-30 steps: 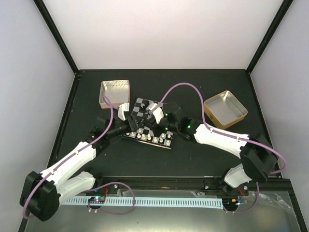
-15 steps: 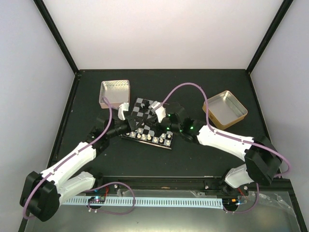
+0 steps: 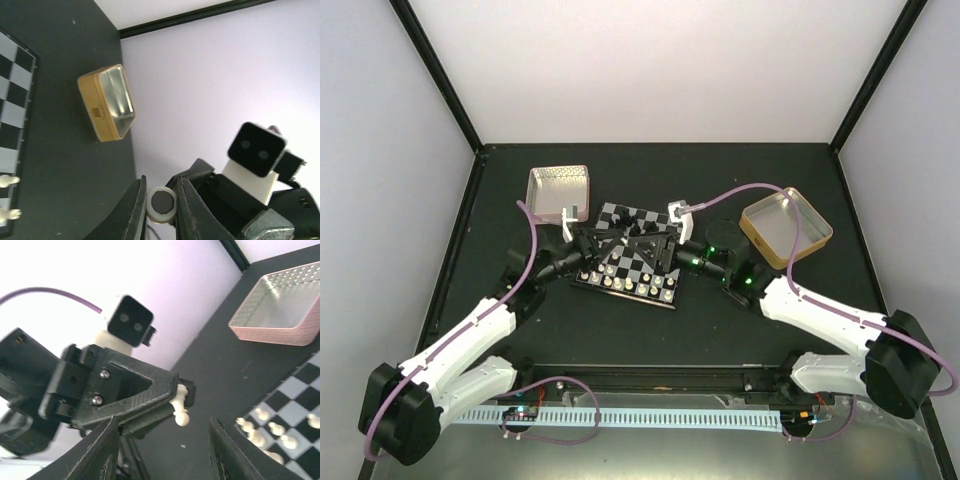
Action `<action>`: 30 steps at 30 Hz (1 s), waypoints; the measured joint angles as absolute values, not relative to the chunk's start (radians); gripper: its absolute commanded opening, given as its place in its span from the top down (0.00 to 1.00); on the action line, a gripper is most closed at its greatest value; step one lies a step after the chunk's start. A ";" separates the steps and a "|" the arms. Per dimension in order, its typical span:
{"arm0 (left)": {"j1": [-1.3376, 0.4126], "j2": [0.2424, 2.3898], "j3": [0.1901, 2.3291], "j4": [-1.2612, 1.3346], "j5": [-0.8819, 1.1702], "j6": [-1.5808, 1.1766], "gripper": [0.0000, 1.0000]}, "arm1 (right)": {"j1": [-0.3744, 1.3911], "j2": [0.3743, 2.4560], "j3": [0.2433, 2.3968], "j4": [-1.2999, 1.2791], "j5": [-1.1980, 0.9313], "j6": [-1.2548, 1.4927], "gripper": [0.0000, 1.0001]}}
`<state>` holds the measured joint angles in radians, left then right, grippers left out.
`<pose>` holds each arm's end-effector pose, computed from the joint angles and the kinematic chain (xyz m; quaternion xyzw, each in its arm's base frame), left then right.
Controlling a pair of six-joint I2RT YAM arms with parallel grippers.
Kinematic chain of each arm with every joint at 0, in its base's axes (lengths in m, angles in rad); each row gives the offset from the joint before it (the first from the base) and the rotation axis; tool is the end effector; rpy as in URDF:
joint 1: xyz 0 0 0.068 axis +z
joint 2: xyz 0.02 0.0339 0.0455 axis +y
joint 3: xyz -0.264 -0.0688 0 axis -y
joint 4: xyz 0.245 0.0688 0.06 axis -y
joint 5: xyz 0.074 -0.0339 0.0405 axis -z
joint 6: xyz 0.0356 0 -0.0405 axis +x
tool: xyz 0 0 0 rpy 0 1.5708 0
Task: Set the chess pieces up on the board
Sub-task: Place the chess piece on the chessboard.
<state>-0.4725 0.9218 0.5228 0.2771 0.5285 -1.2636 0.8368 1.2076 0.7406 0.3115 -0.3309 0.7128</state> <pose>0.1819 -0.1131 0.2712 -0.1188 0.7338 -0.6146 0.2642 0.1779 0.2144 0.2869 -0.1533 0.7414 0.5380 0.3706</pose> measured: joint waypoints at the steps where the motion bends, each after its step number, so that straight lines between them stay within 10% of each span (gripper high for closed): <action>1: -0.472 0.922 0.523 0.293 0.529 -1.290 0.96 | 0.833 1.208 0.741 0.334 -0.340 0.759 0.51; 30: -0.472 0.923 0.485 0.497 0.532 -1.570 0.96 | 0.810 1.316 0.761 0.543 -0.435 1.229 0.81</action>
